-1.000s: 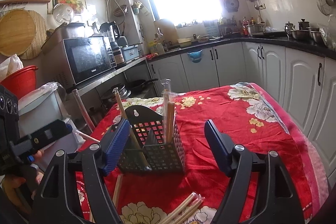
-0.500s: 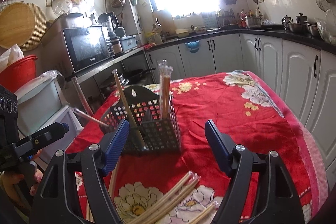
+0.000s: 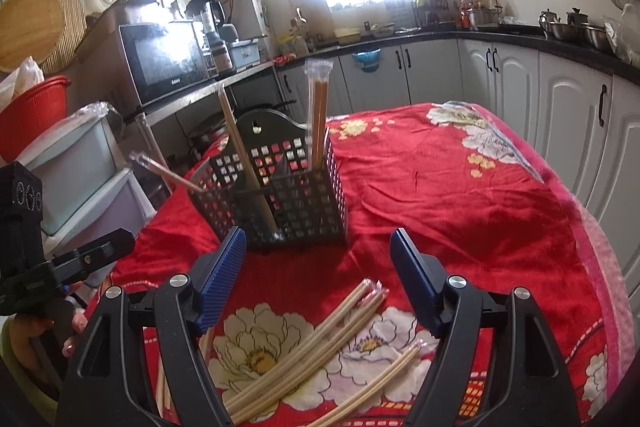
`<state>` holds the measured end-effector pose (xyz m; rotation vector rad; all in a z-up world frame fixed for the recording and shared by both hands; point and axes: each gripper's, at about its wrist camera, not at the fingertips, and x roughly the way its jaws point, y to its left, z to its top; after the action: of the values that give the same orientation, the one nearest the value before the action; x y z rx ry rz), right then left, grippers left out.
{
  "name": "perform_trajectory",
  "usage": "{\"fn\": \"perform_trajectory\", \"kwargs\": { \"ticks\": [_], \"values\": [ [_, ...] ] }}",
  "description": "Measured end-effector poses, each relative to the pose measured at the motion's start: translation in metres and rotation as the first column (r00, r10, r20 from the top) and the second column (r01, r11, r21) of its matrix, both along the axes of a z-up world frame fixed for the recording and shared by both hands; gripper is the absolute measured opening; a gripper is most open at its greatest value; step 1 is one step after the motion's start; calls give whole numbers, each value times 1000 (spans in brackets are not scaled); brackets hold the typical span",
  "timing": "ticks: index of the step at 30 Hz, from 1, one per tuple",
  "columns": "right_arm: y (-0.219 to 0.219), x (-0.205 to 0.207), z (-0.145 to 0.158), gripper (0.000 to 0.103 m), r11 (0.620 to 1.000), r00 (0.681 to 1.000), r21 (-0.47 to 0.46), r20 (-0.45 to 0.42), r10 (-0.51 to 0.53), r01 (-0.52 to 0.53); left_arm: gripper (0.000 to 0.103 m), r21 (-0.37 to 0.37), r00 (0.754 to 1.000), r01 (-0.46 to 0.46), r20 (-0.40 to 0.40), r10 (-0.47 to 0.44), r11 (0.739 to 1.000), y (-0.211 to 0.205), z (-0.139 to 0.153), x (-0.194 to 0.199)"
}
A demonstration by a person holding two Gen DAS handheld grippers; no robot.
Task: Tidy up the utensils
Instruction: 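Pull both open tools back from the basket toward the chopsticks on the table, then close the left tool on a wooden chopstick while the right tool grasps another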
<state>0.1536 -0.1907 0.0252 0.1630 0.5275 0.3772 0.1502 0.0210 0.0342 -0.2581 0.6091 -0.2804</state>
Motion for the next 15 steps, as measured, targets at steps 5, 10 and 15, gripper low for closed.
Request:
{"fn": "perform_trajectory", "kwargs": {
  "ticks": [5, 10, 15],
  "values": [
    [4, -1, -11, 72, 1000, 999, -10, -35, 11, -11, 92, -3, 999, -19, -38, 19, 1000, 10, -14, -3],
    [8, -1, -19, 72, 1000, 998, -16, -65, 22, -23, 92, -6, 997, -35, -73, 35, 999, 20, -26, -6],
    [10, 0, -25, 72, 999, 996, -29, -84, 29, -31, 92, -13, 990, -64, -124, 62, 998, 36, -40, -4]
  ]
}}
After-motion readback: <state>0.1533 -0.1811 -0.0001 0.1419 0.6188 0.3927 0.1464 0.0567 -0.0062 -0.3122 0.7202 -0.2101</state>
